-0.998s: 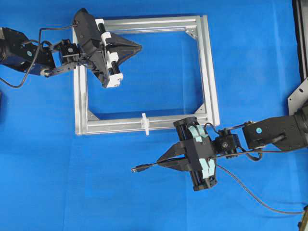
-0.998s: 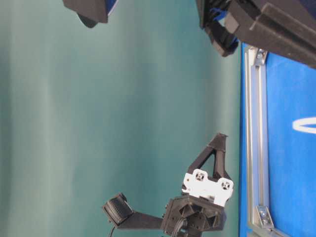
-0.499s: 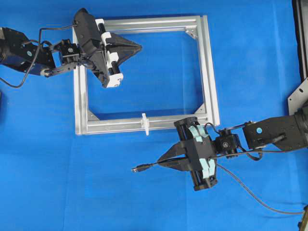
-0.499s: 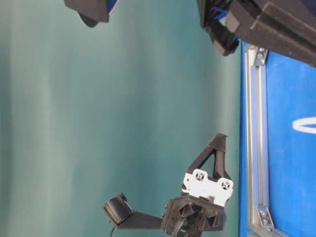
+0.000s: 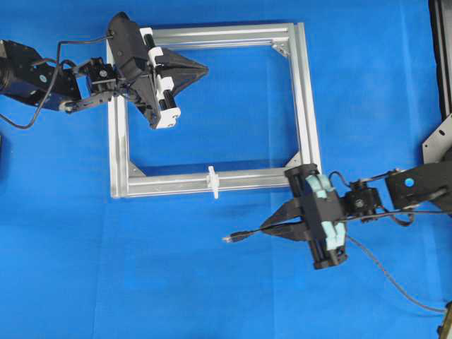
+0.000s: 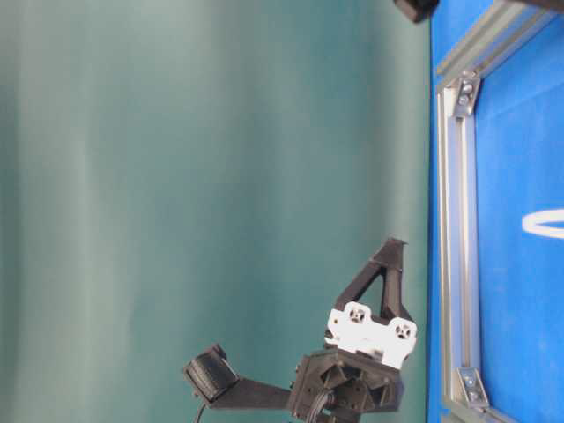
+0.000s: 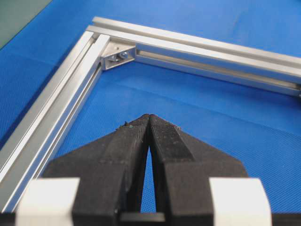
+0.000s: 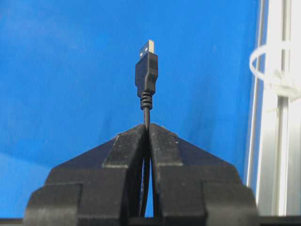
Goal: Insert the wire through the string loop located in the center.
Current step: 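Align the USB plug with the white zip-tie loop on the bottom bar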
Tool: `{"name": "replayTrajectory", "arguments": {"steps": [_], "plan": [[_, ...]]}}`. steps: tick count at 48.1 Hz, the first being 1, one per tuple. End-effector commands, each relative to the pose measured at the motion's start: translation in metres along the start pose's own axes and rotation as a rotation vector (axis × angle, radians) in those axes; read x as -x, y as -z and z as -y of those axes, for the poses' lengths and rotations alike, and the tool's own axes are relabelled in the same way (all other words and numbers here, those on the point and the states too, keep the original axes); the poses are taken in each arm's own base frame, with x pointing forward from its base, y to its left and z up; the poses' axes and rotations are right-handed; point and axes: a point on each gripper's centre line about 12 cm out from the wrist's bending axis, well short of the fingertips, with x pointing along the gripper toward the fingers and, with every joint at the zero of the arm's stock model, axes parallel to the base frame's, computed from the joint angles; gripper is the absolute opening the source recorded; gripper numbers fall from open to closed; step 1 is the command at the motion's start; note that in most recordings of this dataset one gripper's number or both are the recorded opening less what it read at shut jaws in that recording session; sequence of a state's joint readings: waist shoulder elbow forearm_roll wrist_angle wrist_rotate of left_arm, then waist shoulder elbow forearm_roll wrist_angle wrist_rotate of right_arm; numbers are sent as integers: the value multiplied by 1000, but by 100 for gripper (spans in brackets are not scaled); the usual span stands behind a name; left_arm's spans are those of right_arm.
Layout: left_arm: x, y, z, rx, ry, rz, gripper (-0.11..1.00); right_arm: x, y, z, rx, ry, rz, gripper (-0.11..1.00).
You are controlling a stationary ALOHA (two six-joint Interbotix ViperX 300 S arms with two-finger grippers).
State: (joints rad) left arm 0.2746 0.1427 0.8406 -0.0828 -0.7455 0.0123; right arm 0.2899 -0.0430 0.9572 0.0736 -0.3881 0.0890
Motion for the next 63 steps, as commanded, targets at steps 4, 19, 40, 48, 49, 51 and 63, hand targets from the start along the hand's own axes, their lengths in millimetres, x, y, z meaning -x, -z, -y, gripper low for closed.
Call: {"name": "replayTrajectory", "arguments": {"steps": [4,19,40,48,49,51,63], "plan": [[2,-15,0,0,2,44,0,10,-7,-1,-6,-6,49,-2],[2,-15,0,0,2,44,0,11,-7,0,-9,-2,52,-2],[2,-15,2,-2,6,47,0,15,-8,47,-69,124,77,-2],[2,-15,3,-2,9,47,0,18,-7,60,-86,158,88,-2],[2,-15,3,-3,11,47,0,18,-7,60,-85,160,88,-2],[2,-14,3,-3,11,46,0,19,-7,62,-86,163,90,-2],[2,-15,3,-1,10,47,0,19,-8,63,-84,165,98,-2]]}}
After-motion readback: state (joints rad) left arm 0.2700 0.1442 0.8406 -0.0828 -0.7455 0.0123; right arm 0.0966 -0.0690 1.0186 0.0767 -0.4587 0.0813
